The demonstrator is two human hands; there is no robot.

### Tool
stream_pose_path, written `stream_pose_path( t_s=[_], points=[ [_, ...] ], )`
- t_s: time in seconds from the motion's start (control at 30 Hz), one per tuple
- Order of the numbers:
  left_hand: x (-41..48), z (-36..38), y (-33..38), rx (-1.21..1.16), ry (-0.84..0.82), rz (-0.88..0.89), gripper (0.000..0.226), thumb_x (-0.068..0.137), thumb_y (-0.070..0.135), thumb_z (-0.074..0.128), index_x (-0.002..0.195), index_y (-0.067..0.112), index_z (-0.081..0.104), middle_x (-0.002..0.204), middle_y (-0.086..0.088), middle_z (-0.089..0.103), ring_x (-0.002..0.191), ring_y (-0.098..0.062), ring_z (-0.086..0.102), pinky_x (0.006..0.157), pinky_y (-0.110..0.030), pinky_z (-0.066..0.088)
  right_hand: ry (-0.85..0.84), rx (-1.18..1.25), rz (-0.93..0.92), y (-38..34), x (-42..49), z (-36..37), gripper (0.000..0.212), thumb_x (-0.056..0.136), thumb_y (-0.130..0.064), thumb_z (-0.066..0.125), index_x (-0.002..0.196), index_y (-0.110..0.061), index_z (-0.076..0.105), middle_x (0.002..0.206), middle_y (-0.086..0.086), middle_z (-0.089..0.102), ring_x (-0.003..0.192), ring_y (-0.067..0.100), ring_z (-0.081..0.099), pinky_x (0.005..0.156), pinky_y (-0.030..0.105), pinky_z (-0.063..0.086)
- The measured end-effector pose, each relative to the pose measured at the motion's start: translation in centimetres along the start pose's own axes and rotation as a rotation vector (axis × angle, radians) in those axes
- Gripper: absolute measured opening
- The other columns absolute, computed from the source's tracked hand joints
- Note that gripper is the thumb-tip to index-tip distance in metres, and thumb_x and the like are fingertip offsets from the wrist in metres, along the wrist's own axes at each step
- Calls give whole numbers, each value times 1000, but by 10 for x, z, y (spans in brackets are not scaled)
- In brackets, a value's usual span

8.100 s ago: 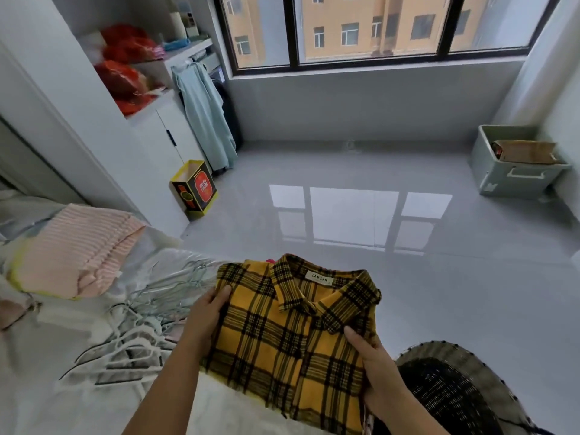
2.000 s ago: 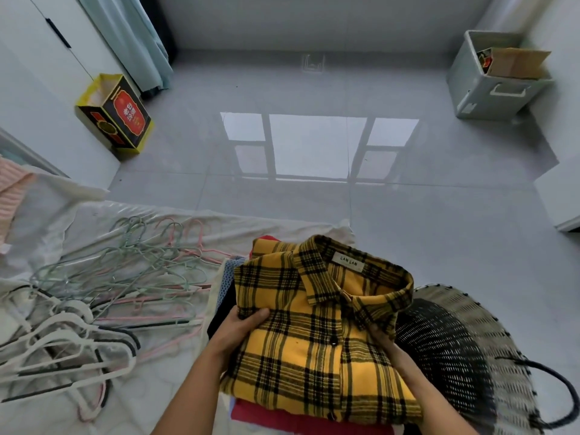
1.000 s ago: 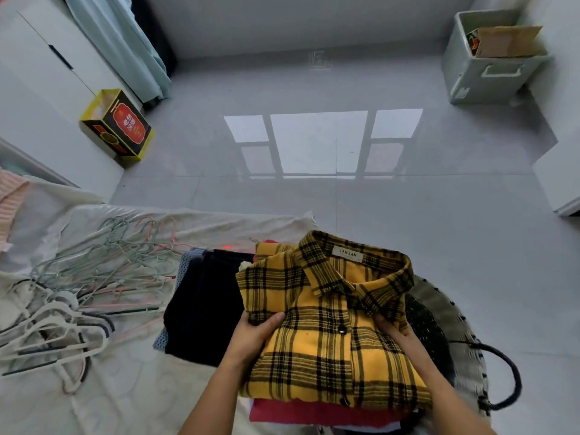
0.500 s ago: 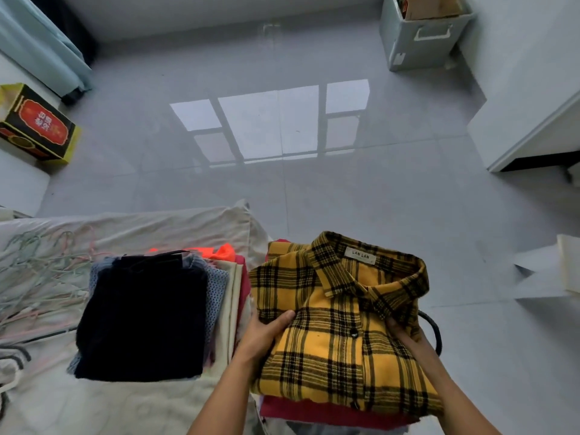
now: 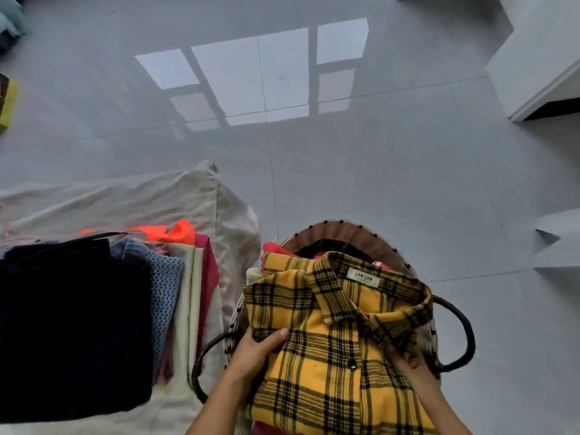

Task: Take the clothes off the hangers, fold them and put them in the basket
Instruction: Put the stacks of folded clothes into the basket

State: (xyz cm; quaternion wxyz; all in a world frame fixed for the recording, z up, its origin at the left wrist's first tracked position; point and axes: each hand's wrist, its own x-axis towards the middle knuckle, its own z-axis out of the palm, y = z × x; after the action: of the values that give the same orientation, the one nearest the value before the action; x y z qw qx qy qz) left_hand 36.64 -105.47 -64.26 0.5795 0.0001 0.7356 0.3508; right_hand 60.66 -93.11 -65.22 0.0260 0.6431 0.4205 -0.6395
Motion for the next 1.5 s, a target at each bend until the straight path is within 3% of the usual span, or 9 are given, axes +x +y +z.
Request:
stream_pose_path(
  t_s=[0.27, 0.37, 0.47, 0.57, 0.7, 0.8, 1.07, 1.3, 1.5],
  points=[
    [57, 25, -41, 44, 36, -12, 45, 81, 22, 72, 118, 24, 46, 100, 12, 58, 88, 1, 52, 68, -12, 39, 55, 173, 138, 52, 49, 6, 162, 3, -77, 71, 145, -11, 30, 148, 12, 35, 136, 32, 32, 112, 41, 23],
    [78, 32, -51, 32, 16, -49, 48, 78, 25, 74, 117, 24, 47, 105, 7, 58, 88, -1, 53, 69, -15, 40, 5, 242, 178, 73, 62, 8, 83, 75, -36, 70, 143, -7, 34, 149, 14, 35, 136, 32, 33, 112, 40, 24],
    [98, 33, -62, 18, 28, -72, 66, 74, 29, 74, 131, 17, 43, 112, 3, 54, 98, -11, 52, 88, -24, 37, -15, 162, 189, 103, 82, 5, 55, 92, -19, 55, 141, -3, 37, 147, 18, 37, 134, 34, 34, 109, 39, 26],
    [117, 32, -75, -3, 38, -103, 63, 83, 19, 68, 139, 13, 37, 130, -4, 51, 115, -20, 48, 95, -25, 33, 57, 126, 216, 103, 107, 20, 66, 88, -30, 62, 142, -3, 34, 148, 19, 34, 136, 34, 31, 110, 37, 25],
    [140, 32, -93, -15, -4, -133, 80, 70, 34, 78, 138, 19, 38, 124, 2, 55, 101, -11, 50, 92, -23, 36, 72, 91, 188, 107, 130, 36, 96, 57, -46, 50, 143, -6, 34, 148, 17, 35, 137, 32, 30, 108, 34, 25],
    [163, 34, -109, -7, -23, -182, 102, 50, 46, 72, 141, 21, 33, 128, 2, 53, 117, -19, 48, 94, -26, 33, 106, 55, 209, 121, 149, 42, 93, 57, -45, 48, 140, -5, 39, 144, 17, 40, 134, 32, 36, 105, 33, 29],
    [221, 38, -160, -39, 44, -246, 67, 82, 27, 70, 140, 19, 38, 138, -7, 48, 125, -25, 47, 96, -32, 38, 74, 58, 243, 162, 211, 54, 53, 93, -31, 53, 140, -10, 39, 143, 15, 43, 130, 30, 41, 103, 33, 33],
    [246, 45, -177, -36, 156, -268, 58, 82, 15, 69, 135, 14, 45, 133, -11, 52, 121, -28, 50, 104, -45, 40, 93, 93, 125, 166, 227, 61, 68, 80, -40, 70, 139, -16, 43, 137, 6, 50, 124, 23, 48, 95, 27, 35],
    [187, 75, -152, 576, 495, 341, 87, 79, 22, 69, 148, 14, 16, 154, -11, 21, 142, -25, 21, 114, -31, 14, 467, -76, -99, 151, 192, 88, 76, 82, -4, 66, 146, -8, 25, 150, 14, 27, 137, 31, 29, 110, 45, 30]
  ],
)
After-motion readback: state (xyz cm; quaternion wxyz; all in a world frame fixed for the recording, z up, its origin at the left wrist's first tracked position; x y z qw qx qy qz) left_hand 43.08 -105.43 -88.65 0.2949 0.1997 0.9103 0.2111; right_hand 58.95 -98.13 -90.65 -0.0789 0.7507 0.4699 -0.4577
